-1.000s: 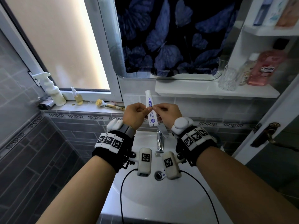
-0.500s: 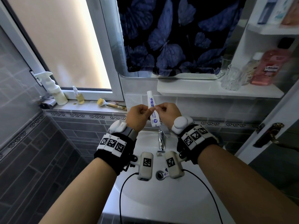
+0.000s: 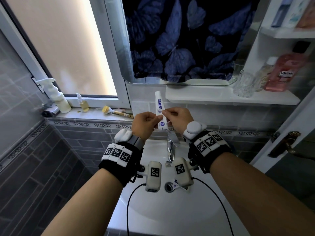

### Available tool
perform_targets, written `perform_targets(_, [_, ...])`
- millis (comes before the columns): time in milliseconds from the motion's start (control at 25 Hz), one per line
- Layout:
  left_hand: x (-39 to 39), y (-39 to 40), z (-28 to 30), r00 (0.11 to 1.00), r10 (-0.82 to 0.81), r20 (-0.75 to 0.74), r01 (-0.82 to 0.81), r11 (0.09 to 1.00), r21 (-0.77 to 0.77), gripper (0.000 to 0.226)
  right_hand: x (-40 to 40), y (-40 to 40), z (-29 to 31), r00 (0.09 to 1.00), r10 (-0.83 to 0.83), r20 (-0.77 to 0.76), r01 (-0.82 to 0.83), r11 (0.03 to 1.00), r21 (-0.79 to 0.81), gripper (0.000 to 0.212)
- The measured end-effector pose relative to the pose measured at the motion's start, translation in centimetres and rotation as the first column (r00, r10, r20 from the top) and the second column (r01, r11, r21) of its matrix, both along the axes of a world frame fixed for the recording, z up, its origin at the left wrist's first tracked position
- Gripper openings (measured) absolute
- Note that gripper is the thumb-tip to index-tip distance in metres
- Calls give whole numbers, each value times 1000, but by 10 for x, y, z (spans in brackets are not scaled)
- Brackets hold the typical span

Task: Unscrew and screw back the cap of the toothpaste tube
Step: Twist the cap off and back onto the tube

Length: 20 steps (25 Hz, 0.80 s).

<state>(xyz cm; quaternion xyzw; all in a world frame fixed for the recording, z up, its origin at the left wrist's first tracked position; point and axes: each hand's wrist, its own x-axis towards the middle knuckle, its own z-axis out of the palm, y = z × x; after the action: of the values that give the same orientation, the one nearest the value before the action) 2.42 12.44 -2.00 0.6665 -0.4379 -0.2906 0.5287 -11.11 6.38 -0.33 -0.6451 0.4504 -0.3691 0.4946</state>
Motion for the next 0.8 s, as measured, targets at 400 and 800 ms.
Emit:
perform_targets(400, [2,-3,3,944,5,-331,-4,1000,3,7,5,10,-5,996,0,-85,-18,977,-213,27])
perform_targets(800, [9,-5,2,775,-35,-630,83,995,47,11,-16,-3,-1,947,249,-204,-307,889,-339,23])
